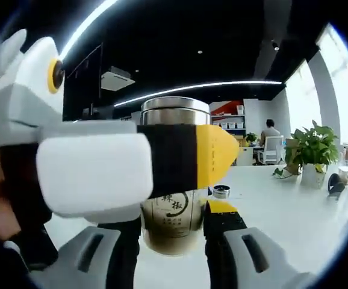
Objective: Rotate the seasoning bottle until the label or dispensing opening points toward the visible target arrow and the bottle remains upright within the marked orientation range
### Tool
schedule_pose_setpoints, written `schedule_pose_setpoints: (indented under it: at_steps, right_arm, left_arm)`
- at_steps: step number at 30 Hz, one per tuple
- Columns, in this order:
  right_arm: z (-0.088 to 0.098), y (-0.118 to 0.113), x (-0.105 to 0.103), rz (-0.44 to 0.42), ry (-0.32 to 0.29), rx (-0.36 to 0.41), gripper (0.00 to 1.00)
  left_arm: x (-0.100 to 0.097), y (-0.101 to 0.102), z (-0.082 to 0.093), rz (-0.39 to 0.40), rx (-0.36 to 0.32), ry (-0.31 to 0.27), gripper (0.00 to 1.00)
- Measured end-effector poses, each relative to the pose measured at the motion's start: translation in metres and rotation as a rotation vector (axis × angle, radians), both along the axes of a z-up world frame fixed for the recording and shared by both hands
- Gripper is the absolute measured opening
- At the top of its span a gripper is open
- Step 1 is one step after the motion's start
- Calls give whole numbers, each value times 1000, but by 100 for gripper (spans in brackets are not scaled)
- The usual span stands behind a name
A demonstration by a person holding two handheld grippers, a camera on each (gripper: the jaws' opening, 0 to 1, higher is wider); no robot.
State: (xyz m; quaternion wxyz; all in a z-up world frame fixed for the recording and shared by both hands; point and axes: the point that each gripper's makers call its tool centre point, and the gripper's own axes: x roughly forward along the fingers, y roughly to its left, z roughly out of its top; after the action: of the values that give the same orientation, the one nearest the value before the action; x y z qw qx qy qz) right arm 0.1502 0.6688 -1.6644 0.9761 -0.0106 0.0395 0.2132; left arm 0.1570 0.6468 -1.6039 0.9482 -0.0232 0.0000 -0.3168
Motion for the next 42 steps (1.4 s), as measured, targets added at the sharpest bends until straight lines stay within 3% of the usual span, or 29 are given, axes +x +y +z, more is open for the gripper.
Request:
schedule_pose_setpoints:
  at_steps: [7,22,28,37,42]
  right_arm:
    - [-3,-11,-1,-5,18,-11,38]
    - [5,-11,-7,78,23,28,38]
    - [2,-8,-11,130,45,61,38]
    - [-1,-6,-13,164,67,61,38]
    - [-4,-6,-14,179,86,65,42]
  left_arm:
    - [-6,-16,-7,-121,71,-12,45]
    - [-14,-24,-4,-423,44,4,45]
    - [-12,-16,2,-497,-27,39,45]
    - [-18,-16,9,-604,28,-23,45]
    - [-19,-15,9,-597,0,-43,45]
